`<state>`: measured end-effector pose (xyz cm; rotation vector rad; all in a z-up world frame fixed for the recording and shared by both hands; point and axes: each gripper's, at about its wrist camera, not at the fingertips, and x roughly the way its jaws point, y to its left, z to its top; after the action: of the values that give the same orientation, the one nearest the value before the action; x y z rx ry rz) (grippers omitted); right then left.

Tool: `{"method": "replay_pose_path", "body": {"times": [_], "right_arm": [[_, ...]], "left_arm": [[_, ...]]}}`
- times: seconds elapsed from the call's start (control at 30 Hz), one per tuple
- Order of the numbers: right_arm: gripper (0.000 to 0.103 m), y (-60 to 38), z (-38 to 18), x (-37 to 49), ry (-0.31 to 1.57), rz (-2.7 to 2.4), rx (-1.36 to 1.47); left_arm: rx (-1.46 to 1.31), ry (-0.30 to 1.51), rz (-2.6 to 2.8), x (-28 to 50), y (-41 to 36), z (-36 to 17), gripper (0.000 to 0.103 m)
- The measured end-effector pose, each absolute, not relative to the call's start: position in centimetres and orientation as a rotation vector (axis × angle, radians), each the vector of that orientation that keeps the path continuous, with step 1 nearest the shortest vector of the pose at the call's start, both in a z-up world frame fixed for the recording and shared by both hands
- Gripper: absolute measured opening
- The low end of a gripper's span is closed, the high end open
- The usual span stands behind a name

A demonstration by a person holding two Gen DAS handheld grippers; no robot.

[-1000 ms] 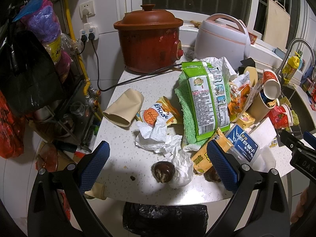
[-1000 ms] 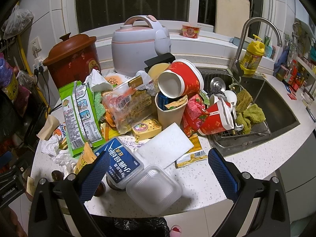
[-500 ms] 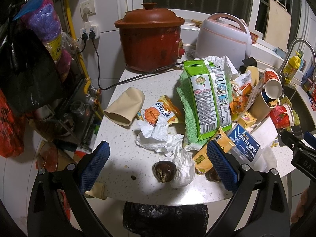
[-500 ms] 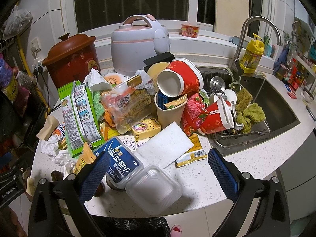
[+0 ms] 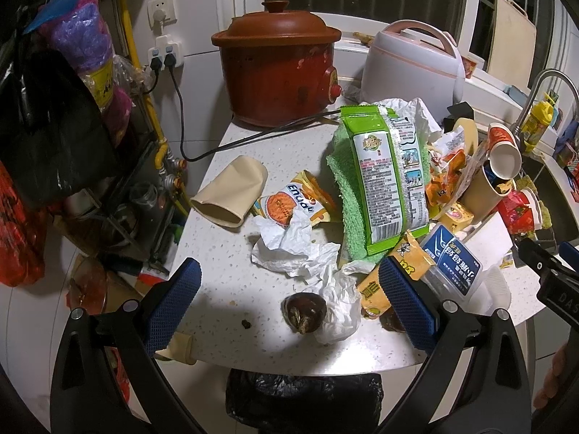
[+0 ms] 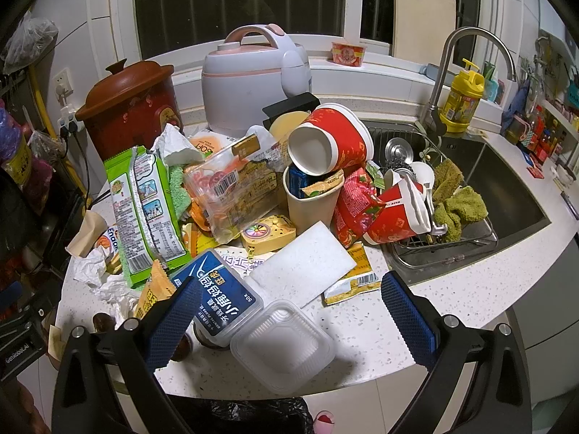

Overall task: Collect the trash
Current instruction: 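Grasp the brown ball with the left tool while the right tool grasps the green snack bag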

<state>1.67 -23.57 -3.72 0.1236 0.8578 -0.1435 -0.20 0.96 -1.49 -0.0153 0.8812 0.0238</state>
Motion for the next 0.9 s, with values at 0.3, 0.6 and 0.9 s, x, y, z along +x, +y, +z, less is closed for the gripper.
{"method": "replay_pose_path", "body": {"times": [0.3, 0.6, 0.9], "right_arm": [[0.098, -21.6, -2.8, 2.9, 0.765, -0.026, 0.114], [0.098, -14.3, -3.5, 8.9, 0.703, 0.201, 0.001], [0.080, -10.8, -8.3, 13.7, 0.836, 0.165, -0.072]], "left_arm": [[-0.030, 0.896, 0.046, -0.6, 2.5, -2.1, 0.096], [-0.118, 0.991, 0.168, -2.3, 7.7, -4.9, 0.096], [-0.188, 1.020, 0.251, -4.1, 11.9, -6.2, 0.096]]}}
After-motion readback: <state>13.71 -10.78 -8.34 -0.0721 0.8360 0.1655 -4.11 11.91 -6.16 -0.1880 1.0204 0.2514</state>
